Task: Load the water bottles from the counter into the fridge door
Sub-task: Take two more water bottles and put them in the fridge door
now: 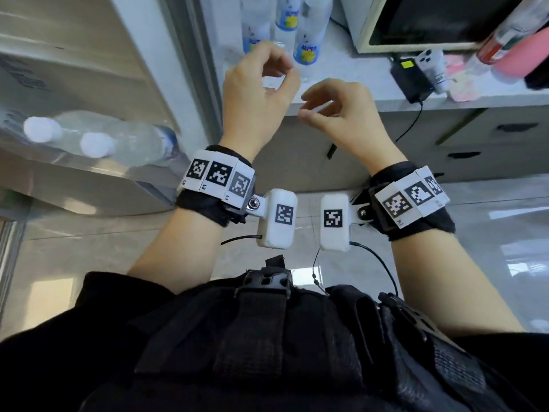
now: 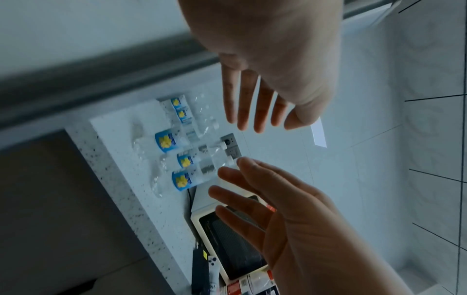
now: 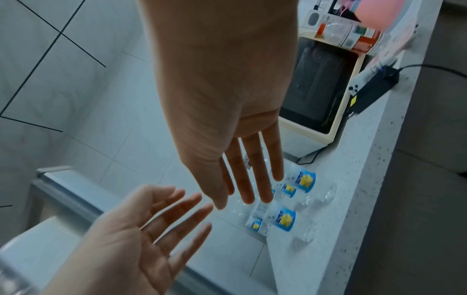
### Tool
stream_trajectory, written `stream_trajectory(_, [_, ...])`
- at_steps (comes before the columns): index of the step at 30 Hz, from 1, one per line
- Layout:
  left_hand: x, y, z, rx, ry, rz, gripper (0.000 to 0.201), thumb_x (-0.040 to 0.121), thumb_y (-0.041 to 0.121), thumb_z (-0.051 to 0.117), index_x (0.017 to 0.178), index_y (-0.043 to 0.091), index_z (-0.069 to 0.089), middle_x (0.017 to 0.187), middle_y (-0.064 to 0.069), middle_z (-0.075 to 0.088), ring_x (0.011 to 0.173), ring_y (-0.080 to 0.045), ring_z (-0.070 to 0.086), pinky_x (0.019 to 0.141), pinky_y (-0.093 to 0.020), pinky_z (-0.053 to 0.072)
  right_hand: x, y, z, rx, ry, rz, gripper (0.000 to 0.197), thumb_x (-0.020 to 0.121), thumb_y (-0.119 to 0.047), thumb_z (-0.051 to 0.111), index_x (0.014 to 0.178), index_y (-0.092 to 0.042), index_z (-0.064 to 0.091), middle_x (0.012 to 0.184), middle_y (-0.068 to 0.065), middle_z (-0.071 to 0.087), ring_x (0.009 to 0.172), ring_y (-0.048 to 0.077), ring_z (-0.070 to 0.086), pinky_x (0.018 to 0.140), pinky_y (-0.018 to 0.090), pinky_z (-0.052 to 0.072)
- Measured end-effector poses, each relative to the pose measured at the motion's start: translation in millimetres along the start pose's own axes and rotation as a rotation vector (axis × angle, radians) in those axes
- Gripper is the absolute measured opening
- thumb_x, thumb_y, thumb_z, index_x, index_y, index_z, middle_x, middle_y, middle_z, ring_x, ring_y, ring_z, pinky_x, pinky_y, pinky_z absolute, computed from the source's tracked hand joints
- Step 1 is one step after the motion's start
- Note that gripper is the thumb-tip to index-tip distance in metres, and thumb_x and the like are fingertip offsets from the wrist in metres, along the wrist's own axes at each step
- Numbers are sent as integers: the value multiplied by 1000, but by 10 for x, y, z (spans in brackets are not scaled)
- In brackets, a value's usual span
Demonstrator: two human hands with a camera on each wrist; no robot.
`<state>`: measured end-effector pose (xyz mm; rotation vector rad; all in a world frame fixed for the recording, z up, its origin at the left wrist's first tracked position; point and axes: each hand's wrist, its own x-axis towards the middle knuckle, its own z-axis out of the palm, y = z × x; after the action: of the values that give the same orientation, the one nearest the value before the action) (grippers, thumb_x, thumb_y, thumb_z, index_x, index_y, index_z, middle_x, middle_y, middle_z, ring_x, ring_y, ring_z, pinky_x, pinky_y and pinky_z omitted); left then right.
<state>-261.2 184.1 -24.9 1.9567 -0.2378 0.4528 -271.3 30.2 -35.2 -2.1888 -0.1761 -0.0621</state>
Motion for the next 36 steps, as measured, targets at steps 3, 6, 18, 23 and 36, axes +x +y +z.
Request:
stream_trajectory(3, [58, -33, 365, 70, -63, -118, 9, 82, 19, 64, 88, 19, 58, 86, 9, 62, 89, -14, 65, 87, -37, 54, 59, 298, -237, -11, 61, 46, 17, 81, -19, 68, 97, -13, 65, 85, 0, 66, 79, 17, 67, 79, 34, 57])
stream_trajectory(6, [185, -143, 616, 158, -151, -281, 25, 85, 19, 67, 107, 17, 56, 114, -2, 59, 109, -18, 56, 98, -37, 47, 202, 529, -375, 8, 99, 98, 19, 82, -17, 67, 100, -11, 64, 84, 0, 65, 73, 11, 64, 76, 30, 56])
stream_trajectory(18, [1567, -975, 1184, 262, 103, -581, 79, 79, 8, 71, 141, -1, 23, 144, -17, 31, 133, -29, 37, 107, -35, 38, 1797, 1050, -435, 55, 22, 192, 62, 81, -29, 72, 133, -14, 41, 127, 7, 58, 106, 20, 60, 88, 33, 53])
stream_trajectory(23, [2086, -1291, 1237, 257, 240, -597, 96, 77, 15, 76, 146, 0, 11, 151, -16, 24, 141, -27, 26, 114, -33, 29, 2423, 1200, -326, 133, 15, 218, 87, 74, -30, 78, 142, -13, 26, 144, 9, 43, 126, 21, 48, 105, 40, 44])
stream_trajectory(36, [2343, -1577, 1261, 348, 326, -602, 62, 63, 16, 82, 114, 12, 45, 104, 6, 56, 88, -10, 48, 70, -14, 35, 2942, 1377, -206, 92, -39, 110, 59, 59, -28, 85, 109, -12, 57, 96, -4, 60, 92, 18, 59, 82, 36, 53])
